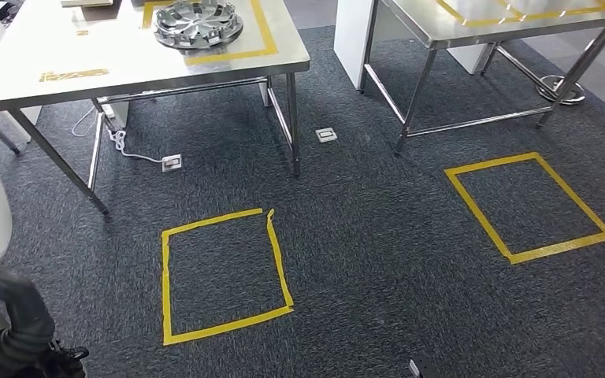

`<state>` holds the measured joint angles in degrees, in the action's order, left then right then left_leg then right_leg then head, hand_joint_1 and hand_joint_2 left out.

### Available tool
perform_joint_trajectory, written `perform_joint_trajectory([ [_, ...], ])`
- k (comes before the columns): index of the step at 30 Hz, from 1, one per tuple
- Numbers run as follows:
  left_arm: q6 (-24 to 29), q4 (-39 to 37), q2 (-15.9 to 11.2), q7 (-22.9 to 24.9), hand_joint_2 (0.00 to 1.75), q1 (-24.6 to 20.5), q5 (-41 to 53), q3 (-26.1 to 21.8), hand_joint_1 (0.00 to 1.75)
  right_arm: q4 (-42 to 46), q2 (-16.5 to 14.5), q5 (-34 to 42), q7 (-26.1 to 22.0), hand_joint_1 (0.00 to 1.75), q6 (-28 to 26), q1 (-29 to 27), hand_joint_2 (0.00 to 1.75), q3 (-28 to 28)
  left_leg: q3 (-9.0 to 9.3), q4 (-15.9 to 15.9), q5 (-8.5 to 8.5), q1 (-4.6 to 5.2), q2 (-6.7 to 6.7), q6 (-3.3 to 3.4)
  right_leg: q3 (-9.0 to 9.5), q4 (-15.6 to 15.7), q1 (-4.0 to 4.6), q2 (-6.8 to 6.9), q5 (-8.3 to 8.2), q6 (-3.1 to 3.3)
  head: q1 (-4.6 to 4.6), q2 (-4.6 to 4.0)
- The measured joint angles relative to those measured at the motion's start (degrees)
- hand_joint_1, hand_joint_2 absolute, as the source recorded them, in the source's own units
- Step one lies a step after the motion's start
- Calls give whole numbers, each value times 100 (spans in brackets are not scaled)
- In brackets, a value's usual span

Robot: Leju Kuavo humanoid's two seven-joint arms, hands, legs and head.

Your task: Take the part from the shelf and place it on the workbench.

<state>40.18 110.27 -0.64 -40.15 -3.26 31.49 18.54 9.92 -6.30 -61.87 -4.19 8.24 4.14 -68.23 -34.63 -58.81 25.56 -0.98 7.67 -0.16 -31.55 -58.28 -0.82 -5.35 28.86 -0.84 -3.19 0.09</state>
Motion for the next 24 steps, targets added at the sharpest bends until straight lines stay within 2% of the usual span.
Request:
perform_joint_trajectory([
  [2,-1,-39,20,1,175,-1,1,0,175,0,-8,8,1,0,1,10,0,-14,-39,27,-35,-25,120,-92,25,54,7,140,-27,47,-6,0],
  [3,-1,-51,22,0,175,-2,0,-1,175,0,-14,11,-2,0,3,16,0,-19,-71,-15,-9,-14,51,-120,51,91,-4,222,-49,83,-1,0],
  [4,-1,-64,23,0,175,-12,-2,-1,175,0,-19,13,-3,0,4,18,0,-22,-147,-151,75,1,-102,-139,77,129,-16,312,-69,117,17,0],
  [6,-1,-104,28,-1,175,-34,-14,1,175,0,-24,17,-2,0,4,1,0,-27,-446,-768,404,22,-521,-166,109,161,-14,499,-78,168,51,0],
  [7,-1,-132,30,0,175,-42,-27,1,175,0,-25,19,0,0,3,-10,0,-29,-627,-1142,567,16,-642,-182,110,156,-4,595,-71,179,63,0],
  [8,-1,-160,31,2,175,-42,-41,0,175,0,-25,20,0,0,3,-16,0,-31,-757,-1423,657,12,-701,-197,110,149,2,688,-62,184,63,0],
  [9,-1,-186,31,3,175,-43,-55,-2,175,0,-27,22,0,0,3,-16,0,-32,-793,-1516,645,10,-727,-207,110,142,6,777,-51,183,64,0],
  [10,-1,-209,31,4,175,-46,-67,-3,175,0,-30,22,0,0,4,-12,0,-32,-706,-1377,530,9,-753,-209,114,130,7,860,-37,176,64,0],
  [11,-1,-227,31,4,175,-53,-76,-5,175,0,-33,22,0,0,4,-7,0,-32,-510,-1039,350,9,-807,-204,123,115,7,936,-18,164,64,0],
  [13,-1,-259,32,2,175,-78,-98,-15,175,0,-40,21,-2,0,2,2,0,-32,-95,-292,120,34,-1060,-140,146,76,24,1067,33,115,62,0],
  [14,-1,-273,32,3,175,-89,-109,-23,175,0,-42,21,-2,0,1,5,0,-32,20,-82,81,50,-1148,-98,157,61,37,1119,53,83,59,0],
  [15,-1,-285,33,3,175,-96,-117,-31,175,0,-43,21,-1,0,1,8,0,-32,51,-12,95,67,-1192,-53,167,54,48,1171,66,49,56,0],
  [17,-1,-300,34,3,175,-99,-122,-40,175,0,-44,21,1,0,0,17,0,-33,36,-9,66,73,-1064,17,191,66,48,1280,78,-17,51,0],
  [18,-1,-303,35,1,175,-101,-122,-44,175,0,-45,21,0,0,0,23,0,-34,34,11,49,62,-998,53,192,40,33,1239,116,-51,45,0],
  [20,-1,-311,47,1,175,-114,-122,-50,175,0,-49,21,-2,0,2,29,0,-34,32,55,5,28,-865,119,57,-305,6,945,361,-107,21,0],
  [21,-1,-319,56,0,175,-121,-122,-52,175,0,-50,21,-2,0,2,24,0,-34,19,61,-8,21,-797,137,-98,-650,-6,748,553,-124,5,0],
  [22,-1,-329,63,0,175,-125,-122,-55,175,0,-51,21,-1,0,2,15,0,-34,3,59,-16,20,-726,148,-290,-1050,-7,633,738,-133,-5,0],
  [23,-1,-341,68,-1,175,-124,-122,-56,175,0,-50,21,1,0,0,3,0,-34,-10,55,-21,21,-646,152,-465,-1390,-5,583,856,-137,-13,0],
  [24,-1,-354,68,-1,175,-122,-122,-58,175,0,-50,21,2,0,-1,-7,0,-34,-18,49,-25,23,-564,152,-572,-1573,-2,563,873,-134,-14,0],
])
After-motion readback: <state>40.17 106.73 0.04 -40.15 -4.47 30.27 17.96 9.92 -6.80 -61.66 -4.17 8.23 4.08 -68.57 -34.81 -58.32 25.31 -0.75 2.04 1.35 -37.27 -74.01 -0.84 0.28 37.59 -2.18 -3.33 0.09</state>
